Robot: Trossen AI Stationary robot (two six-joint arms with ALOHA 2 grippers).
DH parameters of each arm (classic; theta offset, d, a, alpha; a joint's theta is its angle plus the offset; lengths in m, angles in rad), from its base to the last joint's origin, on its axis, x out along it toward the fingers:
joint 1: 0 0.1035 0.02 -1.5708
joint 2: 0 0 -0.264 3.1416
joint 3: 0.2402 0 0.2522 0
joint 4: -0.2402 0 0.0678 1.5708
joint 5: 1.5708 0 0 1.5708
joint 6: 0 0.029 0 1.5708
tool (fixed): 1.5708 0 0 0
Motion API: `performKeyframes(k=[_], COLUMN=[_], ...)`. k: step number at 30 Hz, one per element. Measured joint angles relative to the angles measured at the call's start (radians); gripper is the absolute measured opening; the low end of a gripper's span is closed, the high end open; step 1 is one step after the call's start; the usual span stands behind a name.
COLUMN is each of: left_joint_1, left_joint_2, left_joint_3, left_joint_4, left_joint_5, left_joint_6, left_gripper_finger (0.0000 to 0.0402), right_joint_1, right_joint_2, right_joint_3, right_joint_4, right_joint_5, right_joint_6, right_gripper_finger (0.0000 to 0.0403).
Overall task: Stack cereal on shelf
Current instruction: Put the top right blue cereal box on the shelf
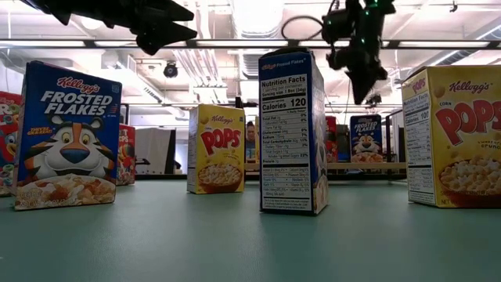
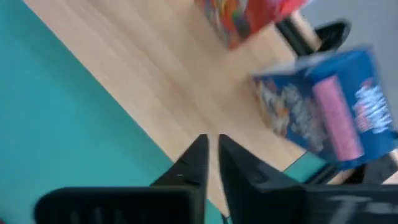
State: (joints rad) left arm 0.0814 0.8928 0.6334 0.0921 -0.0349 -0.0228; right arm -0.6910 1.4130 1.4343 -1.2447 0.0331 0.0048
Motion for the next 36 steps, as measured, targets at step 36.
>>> performKeyframes(k=[36], left_joint_1=[0.0], left_joint_2=[0.0], left_joint_3=[0.0], left_joint_4=[0.005], left_joint_5=[0.001], left_joint_6=[0.013], left_gripper_finger=[0.0233], right_joint_1=[-0.003], right_joint_2=[-0.004], right_joint_3=[-0.307], right_joint_4=[0.275], right_joint_5=[0.47], right_joint_6=[0.028], right_gripper_finger=[0.0012])
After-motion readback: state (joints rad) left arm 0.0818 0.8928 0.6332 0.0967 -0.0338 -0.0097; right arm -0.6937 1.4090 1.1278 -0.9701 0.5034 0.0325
